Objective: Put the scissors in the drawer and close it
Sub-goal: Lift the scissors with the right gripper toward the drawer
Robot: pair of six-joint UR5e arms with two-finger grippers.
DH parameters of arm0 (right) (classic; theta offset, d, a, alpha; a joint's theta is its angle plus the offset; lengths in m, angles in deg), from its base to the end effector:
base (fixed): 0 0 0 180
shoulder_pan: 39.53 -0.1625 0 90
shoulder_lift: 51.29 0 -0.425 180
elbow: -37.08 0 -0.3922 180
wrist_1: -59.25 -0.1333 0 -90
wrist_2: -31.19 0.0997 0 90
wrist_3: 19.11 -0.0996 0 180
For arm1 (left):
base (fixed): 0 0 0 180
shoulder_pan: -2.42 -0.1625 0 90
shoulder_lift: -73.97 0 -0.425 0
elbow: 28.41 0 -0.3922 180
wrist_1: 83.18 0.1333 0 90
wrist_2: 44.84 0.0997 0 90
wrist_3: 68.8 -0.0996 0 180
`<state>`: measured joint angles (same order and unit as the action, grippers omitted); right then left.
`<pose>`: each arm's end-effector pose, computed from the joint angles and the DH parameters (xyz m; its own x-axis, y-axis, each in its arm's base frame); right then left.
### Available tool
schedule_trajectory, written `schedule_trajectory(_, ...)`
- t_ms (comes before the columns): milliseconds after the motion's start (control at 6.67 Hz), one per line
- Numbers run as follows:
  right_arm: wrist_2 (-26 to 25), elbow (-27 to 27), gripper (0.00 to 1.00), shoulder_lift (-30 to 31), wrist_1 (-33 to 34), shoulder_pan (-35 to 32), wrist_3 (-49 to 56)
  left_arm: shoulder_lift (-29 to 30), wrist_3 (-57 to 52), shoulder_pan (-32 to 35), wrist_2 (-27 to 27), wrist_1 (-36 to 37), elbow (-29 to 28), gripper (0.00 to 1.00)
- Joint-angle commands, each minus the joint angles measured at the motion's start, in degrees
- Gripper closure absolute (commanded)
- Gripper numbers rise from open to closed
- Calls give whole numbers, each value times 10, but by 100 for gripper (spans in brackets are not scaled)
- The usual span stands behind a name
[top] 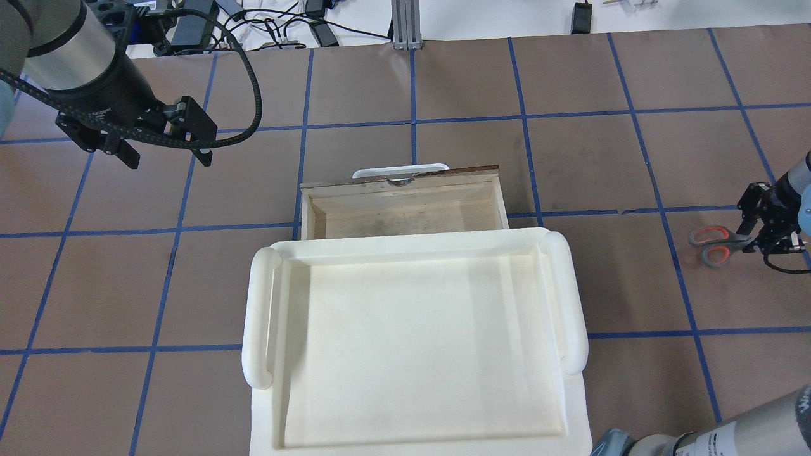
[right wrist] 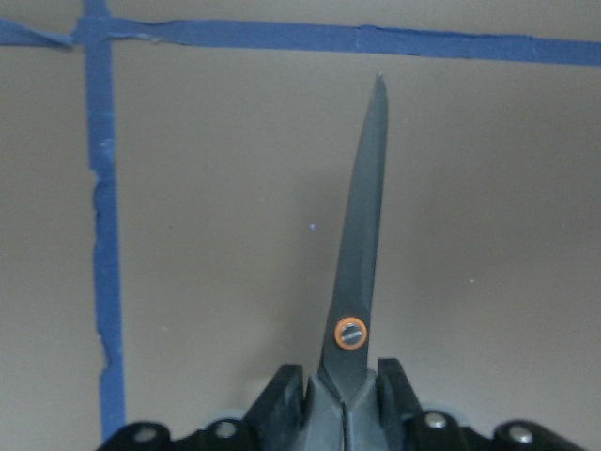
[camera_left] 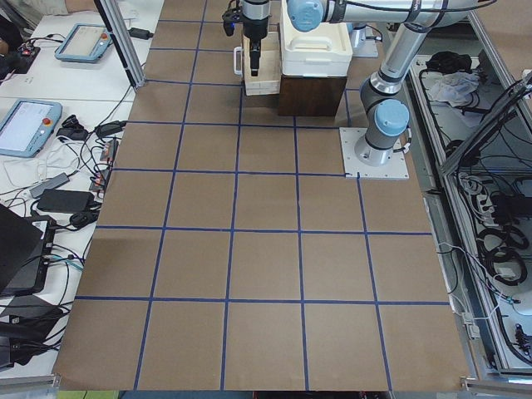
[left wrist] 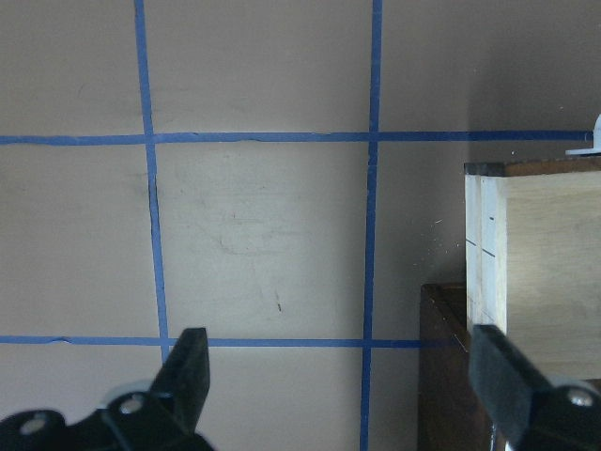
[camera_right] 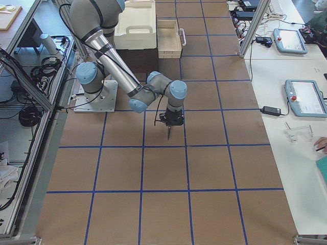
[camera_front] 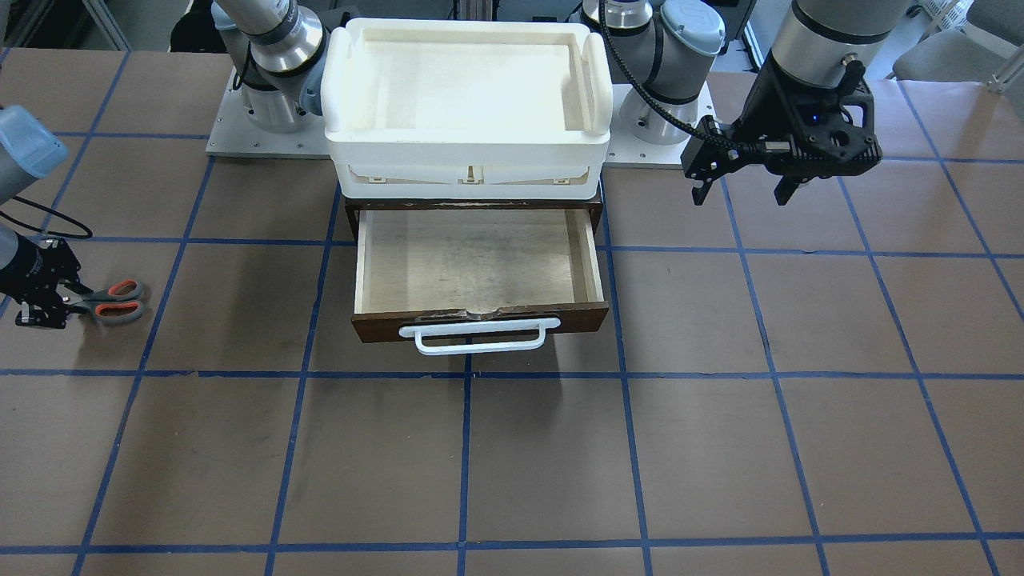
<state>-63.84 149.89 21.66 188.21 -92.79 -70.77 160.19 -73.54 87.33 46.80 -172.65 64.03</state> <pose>-0.2135 -0.4943 0.2167 -0.0266 0.9974 0.0667 0.9978 0.0305 -0.0590 -0.0885 -0.4767 0.4995 -0.9995 -0.0070 -0.0312 -0.0061 0.9995 -0.0302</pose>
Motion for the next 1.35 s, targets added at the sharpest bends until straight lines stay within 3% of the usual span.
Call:
schedule_trajectory(0,6,-49,80,32,-84,-32,-40,0,0,0,0,-1,0,0)
schedule_trajectory(150,6,-68,82,48,-118,-60,-41,0,1,0,0,-1,1,0)
schedule_trajectory(300,7,-77,91,75,-150,-95,-47,0,0,0,0,-1,1,0)
schedule_trajectory(450,40,-77,100,111,-191,-125,-109,0,0,0,1,-1,1,0)
schedule_trajectory(600,59,-80,100,130,-211,-164,-174,0,0,0,2,-1,1,0)
schedule_trajectory(900,55,-110,100,142,-244,-229,-195,-1,1,0,2,-1,0,0)
schedule_trajectory(1200,57,-202,100,140,-327,-305,-289,0,1,0,12,0,1,0)
